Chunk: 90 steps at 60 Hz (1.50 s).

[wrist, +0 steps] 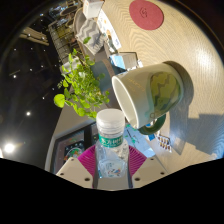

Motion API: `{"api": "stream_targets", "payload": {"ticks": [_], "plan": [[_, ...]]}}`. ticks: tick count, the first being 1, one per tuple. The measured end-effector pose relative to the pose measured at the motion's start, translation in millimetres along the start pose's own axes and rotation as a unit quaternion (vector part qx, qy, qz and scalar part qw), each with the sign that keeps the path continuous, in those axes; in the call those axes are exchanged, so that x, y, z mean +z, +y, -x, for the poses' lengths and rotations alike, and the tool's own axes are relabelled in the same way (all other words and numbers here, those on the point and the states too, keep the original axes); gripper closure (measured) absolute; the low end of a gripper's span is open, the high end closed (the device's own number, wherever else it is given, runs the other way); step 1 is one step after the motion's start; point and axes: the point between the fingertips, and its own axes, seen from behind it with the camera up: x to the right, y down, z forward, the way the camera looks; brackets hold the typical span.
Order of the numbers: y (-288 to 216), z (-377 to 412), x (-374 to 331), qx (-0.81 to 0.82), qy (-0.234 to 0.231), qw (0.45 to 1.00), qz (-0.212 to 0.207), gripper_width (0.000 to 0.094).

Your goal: Pour water

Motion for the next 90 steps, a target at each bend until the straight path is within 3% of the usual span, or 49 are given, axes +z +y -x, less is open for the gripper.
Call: {"api": "stream_targets", "payload": {"ticks": [11,22,33,42,47,54,63,75,90], "plan": [[6,7,0,-0.030,0.016,0.999,0.019,0.0552],[3,48,-22,-0.283,0.061,0.957,0.023,0.0551],[-46,119,-51,-0.537,0.093,0.838,-0.042,0.0546],[-122,138,-82,-0.690,0.165,0.698,-0.097,0.0546],[-167,123,-97,-0.739,0.210,0.631,-0.108,0.0546],[-215,87,-108,-0.763,0.258,0.584,-0.104,0.0547],[-244,41,-115,-0.772,0.295,0.556,-0.086,0.0547],[-262,-8,-130,-0.738,0.328,0.585,-0.078,0.0534],[-260,-8,-135,-0.738,0.310,0.592,-0.095,0.0437]]}}
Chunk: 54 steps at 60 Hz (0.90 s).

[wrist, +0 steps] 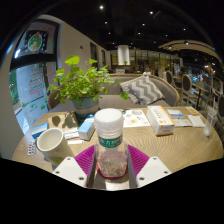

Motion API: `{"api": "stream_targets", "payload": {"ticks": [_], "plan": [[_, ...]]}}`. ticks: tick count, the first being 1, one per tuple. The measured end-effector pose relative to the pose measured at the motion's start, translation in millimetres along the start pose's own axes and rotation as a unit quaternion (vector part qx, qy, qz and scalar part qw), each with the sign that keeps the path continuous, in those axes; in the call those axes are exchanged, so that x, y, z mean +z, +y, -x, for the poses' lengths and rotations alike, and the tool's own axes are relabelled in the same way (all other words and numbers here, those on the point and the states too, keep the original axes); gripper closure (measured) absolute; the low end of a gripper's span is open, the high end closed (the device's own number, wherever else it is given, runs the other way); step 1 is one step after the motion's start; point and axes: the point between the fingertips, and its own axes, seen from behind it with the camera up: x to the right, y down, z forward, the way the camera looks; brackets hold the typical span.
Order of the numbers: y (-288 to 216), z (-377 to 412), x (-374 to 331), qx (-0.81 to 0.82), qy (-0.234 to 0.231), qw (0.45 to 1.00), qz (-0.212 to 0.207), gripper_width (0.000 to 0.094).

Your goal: Pour water

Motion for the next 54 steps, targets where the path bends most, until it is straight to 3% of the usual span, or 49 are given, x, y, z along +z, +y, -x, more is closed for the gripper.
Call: {"api": "stream_targets", "payload": {"ticks": [3,8,10,14,36,54], "plan": [[4,-3,-1,0.003,0.004,1.000,0.014,0.0359],[7,-3,-8,0.012,0.003,0.999,0.030,0.0062],[6,-4,-14,0.015,0.008,0.999,0.034,0.0104],[1,-7,-32,0.018,0.020,0.999,0.042,0.0071],[-22,16,-216,0.028,0.077,0.992,0.095,0.0082],[-28,30,-301,0.031,0.097,0.990,0.096,0.0078]]}}
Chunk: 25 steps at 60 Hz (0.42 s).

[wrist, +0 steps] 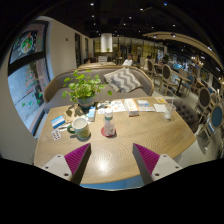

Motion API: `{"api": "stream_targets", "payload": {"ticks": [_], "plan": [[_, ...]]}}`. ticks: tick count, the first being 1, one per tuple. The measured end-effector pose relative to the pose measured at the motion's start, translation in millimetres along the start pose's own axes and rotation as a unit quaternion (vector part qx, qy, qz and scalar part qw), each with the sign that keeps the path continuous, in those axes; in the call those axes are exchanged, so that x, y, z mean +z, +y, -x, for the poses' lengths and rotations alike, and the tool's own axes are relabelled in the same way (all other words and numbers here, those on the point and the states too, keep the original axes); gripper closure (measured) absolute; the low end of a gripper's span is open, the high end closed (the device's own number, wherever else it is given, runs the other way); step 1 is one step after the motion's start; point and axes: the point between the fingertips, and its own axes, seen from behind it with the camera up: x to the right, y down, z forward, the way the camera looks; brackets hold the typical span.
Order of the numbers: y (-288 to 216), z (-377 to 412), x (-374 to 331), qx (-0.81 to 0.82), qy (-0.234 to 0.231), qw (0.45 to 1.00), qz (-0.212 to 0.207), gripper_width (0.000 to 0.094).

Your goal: Pour water

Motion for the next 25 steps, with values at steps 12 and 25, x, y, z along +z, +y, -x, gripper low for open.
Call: {"api": "stream_targets", "payload": {"ticks": [12,25], "plan": [[-5,3,-13,-0.003,-0.003,1.000,-0.008,0.0080],[-8,3,-13,-0.007,-0.001,1.000,-0.013,0.0079]]}}
